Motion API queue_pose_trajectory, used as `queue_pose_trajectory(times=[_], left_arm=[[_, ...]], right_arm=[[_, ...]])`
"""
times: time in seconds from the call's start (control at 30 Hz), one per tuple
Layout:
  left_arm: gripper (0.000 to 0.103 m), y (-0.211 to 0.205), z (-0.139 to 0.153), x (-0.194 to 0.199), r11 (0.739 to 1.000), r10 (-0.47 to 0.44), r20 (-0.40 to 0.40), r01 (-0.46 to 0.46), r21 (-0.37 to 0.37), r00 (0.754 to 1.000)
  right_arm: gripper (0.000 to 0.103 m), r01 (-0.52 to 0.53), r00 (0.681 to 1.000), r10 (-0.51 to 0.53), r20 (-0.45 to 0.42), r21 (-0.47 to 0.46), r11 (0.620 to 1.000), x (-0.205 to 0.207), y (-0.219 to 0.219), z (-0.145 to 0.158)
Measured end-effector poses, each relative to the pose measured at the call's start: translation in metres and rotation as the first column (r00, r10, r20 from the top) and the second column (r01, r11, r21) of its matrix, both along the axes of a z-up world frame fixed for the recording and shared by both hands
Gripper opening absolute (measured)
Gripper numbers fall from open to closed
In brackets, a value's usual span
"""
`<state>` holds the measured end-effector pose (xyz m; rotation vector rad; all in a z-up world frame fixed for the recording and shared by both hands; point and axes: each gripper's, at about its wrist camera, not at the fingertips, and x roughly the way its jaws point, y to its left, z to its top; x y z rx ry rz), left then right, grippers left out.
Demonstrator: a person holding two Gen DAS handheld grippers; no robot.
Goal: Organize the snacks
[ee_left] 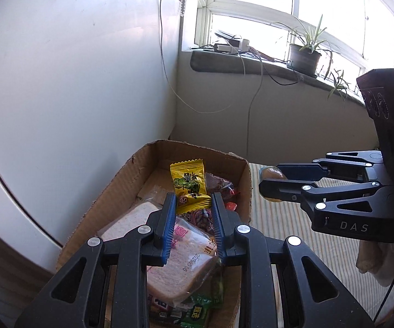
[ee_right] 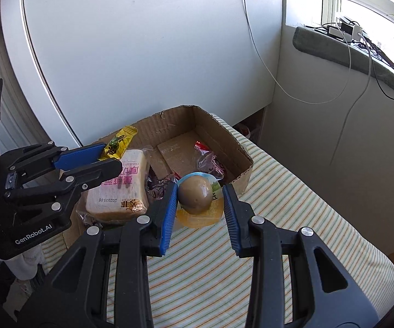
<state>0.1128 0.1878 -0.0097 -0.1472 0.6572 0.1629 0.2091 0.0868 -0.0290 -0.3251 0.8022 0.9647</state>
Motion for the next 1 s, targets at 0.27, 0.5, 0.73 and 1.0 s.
queue_pose_trajectory(times=[0.27,0.5,0.73,1.0], left_arm=[[0.024,0.011,-0.001,0.007,1.000,0.016,-0.005,-0.016,0.002,1.000],[0.024,0.015,-0.003,0.012,1.000,0.025,-0.012,-0.025,0.000,1.000],[0.025,0.017,-0.004,0.013,0.999,0.040,-0.017,-0.040,-0.003,0.999],[0.026,0.020,-0.005,0.014,0.998,0.056,-0.025,-0.056,0.003,0.998]], right_arm=[[0.035,-0.015,1.000,0.015,-0.025,-0.006,1.000,0.011,0.025,-0.012],[0.035,-0.033,0.999,0.033,-0.039,-0.011,0.999,0.014,0.040,-0.020],[0.035,-0.045,0.998,0.044,-0.037,-0.016,0.999,0.014,0.049,-0.025],[0.040,-0.039,0.998,0.038,-0.050,-0.019,0.999,0.019,0.052,-0.029]])
